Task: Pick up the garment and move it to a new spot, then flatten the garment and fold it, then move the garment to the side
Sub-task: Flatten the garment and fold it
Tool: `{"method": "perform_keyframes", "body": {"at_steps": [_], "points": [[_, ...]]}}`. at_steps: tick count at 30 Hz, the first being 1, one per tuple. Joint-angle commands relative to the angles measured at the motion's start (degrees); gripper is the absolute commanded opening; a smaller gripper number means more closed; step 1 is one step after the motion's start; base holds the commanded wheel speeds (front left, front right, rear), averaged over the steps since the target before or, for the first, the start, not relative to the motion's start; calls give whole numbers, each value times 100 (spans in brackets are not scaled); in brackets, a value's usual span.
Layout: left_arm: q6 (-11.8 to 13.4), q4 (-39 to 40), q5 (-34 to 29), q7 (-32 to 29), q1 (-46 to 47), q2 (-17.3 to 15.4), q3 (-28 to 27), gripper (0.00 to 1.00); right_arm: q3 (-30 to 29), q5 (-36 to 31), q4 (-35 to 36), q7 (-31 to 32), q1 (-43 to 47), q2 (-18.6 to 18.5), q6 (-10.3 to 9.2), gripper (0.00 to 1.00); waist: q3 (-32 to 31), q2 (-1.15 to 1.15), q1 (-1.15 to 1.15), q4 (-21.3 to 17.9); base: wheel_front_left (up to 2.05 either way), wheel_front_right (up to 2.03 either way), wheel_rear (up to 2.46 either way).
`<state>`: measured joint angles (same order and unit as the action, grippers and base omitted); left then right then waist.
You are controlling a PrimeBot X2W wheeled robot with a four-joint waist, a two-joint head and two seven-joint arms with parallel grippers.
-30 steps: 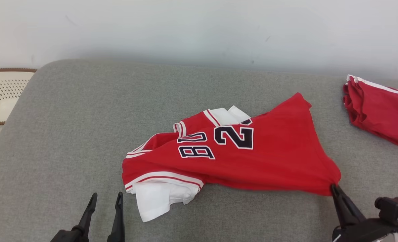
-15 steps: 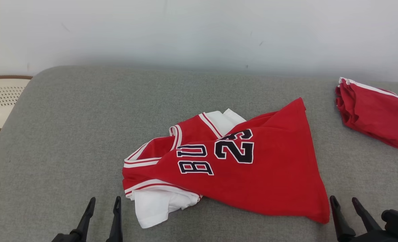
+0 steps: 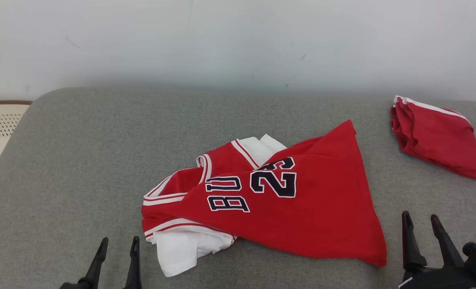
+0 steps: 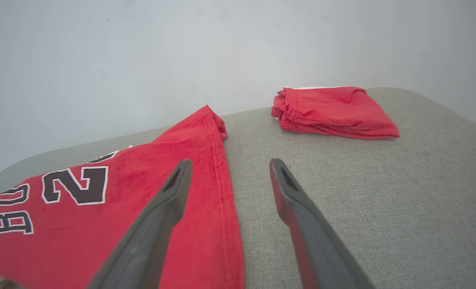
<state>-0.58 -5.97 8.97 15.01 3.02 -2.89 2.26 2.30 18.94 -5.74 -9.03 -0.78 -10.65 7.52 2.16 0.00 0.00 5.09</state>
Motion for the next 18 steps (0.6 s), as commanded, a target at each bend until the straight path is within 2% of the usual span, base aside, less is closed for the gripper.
{"method": "perform_keyframes", "body": {"at_steps": [1,11,18], "points": [[5,30,-49,23,-120,-4,-50,100,34,-114,-62,-59,-31,70,-7,100,-91,0,0,-31,0,0,0],[5,68,-369,23,-279,-48,-221,100,-5,-122,-120,-222,142,174,-7,100,-327,0,0,-35,0,0,0],[8,113,-398,23,-334,-74,-323,100,456,3,49,-326,269,118,-7,100,-417,0,0,-32,0,0,0]]}}
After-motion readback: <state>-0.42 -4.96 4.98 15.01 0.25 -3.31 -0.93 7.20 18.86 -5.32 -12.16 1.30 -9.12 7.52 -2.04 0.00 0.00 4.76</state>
